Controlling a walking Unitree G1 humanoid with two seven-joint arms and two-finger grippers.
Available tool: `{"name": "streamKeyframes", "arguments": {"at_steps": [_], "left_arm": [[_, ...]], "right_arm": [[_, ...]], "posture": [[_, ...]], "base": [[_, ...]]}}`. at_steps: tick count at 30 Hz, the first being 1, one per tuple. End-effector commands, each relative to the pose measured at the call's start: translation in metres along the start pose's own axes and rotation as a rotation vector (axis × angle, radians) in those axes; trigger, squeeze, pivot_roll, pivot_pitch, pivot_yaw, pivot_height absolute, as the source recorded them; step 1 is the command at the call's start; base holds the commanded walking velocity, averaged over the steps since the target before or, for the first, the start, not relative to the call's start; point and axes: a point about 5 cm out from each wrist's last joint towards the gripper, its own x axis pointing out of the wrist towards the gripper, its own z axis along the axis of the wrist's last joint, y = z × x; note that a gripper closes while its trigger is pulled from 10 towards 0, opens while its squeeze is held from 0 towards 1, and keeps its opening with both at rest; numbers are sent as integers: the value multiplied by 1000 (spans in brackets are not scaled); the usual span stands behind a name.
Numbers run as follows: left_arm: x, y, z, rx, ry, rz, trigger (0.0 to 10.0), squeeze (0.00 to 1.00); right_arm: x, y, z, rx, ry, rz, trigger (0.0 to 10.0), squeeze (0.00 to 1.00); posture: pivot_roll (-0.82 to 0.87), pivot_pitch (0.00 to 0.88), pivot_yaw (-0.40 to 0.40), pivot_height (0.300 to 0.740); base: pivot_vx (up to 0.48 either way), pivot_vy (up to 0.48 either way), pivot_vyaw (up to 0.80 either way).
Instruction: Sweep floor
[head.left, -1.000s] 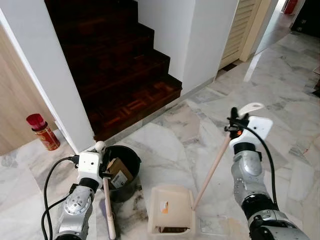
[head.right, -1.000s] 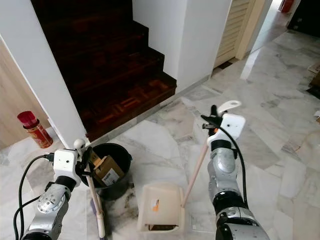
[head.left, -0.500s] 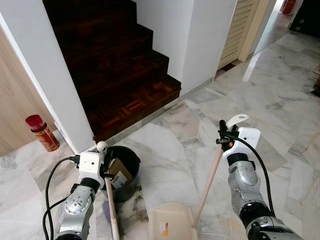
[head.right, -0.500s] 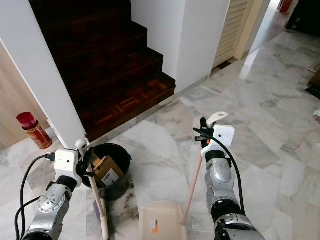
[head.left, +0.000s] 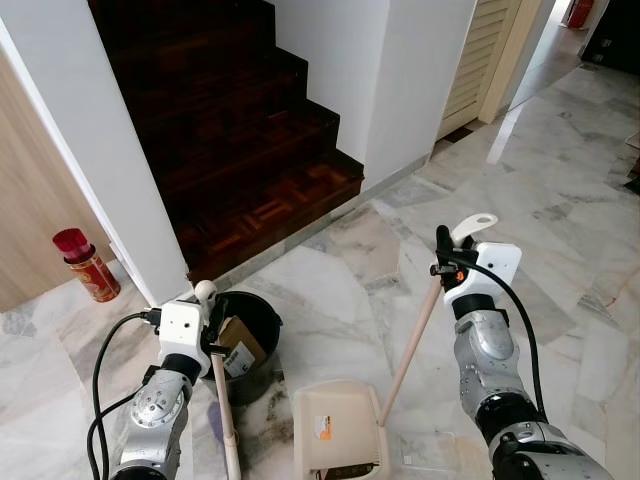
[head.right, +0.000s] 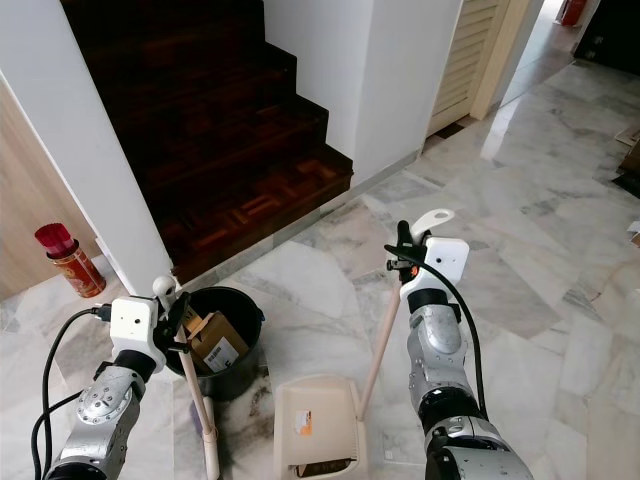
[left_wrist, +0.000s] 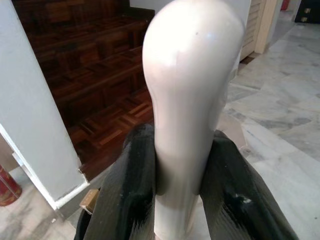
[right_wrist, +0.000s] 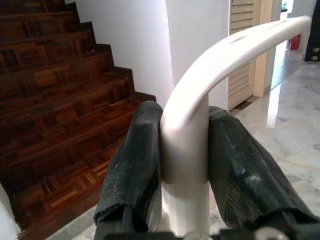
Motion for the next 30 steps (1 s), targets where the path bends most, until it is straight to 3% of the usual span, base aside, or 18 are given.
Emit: {"name": "streamKeyframes", "arguments": {"at_steps": [1,30], "left_arm": [[4,-4,7,-15,-32,-14,10000,0],[3,1,9,-18,-40,16,10000,0]], "right_arm": [[6,1,13,16,-65,-1,10000,0],[11,5,14,24,-52,17,10000,0]], "posture": [[72,53,-27,740],[68,69,-37,740]], "base": [[-304,0,0],[-319,0,0]]}}
